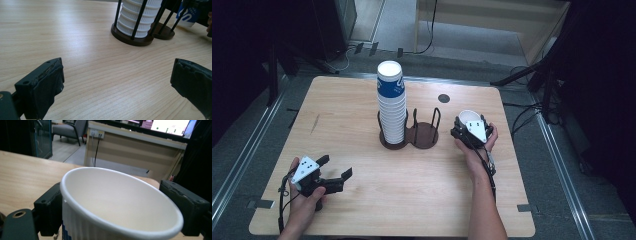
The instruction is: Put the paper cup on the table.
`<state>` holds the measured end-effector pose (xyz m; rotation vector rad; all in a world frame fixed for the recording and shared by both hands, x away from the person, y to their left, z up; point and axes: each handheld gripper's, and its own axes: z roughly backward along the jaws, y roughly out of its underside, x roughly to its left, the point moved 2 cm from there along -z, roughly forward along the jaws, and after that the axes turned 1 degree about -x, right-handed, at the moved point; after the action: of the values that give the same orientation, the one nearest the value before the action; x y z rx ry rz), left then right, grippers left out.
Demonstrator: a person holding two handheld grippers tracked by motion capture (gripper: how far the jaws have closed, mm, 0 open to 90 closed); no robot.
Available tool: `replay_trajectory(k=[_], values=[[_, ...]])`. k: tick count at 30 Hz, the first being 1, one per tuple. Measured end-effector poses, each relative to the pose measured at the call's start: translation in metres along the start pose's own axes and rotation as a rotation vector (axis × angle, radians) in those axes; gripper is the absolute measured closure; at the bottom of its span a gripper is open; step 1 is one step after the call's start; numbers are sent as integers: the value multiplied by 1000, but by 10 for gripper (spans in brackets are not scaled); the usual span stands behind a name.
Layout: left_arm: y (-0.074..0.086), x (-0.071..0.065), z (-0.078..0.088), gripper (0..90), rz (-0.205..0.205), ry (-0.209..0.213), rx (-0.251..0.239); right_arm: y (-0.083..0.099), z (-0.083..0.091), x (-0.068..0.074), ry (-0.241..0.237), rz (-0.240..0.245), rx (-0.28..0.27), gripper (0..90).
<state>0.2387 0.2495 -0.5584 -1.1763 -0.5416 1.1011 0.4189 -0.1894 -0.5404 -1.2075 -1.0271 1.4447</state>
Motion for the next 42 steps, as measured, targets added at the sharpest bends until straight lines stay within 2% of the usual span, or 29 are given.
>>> replay_trajectory(k=[7, 13, 16, 20, 28, 32, 36, 42], values=[[0, 0, 0, 0, 6, 3, -1, 3, -4, 0, 7, -12, 10, 124], [0, 0, -1, 0, 5, 4, 3, 4, -2, 0, -8, -21, 33, 112], [0, 0, -1, 0, 7, 6, 5, 6, -1, 1, -21, -16, 50, 72], [0, 0, -1, 0, 6, 4, 4, 6, -1, 3, -47, -38, 70, 0], [0, 0, 0, 0, 7, 2, 1, -4, 6, -1, -63, -99, 53, 0], [0, 1, 0, 0, 9, 2, 1, -8, 12, -4, -87, -130, 41, 0], [0, 1, 0, 0, 8, 3, 2, -10, 20, -6, -110, -145, 34, 0], [0, 0, 0, 0, 5, 0, 1, -12, 32, -9, -120, -159, 21, 0]])
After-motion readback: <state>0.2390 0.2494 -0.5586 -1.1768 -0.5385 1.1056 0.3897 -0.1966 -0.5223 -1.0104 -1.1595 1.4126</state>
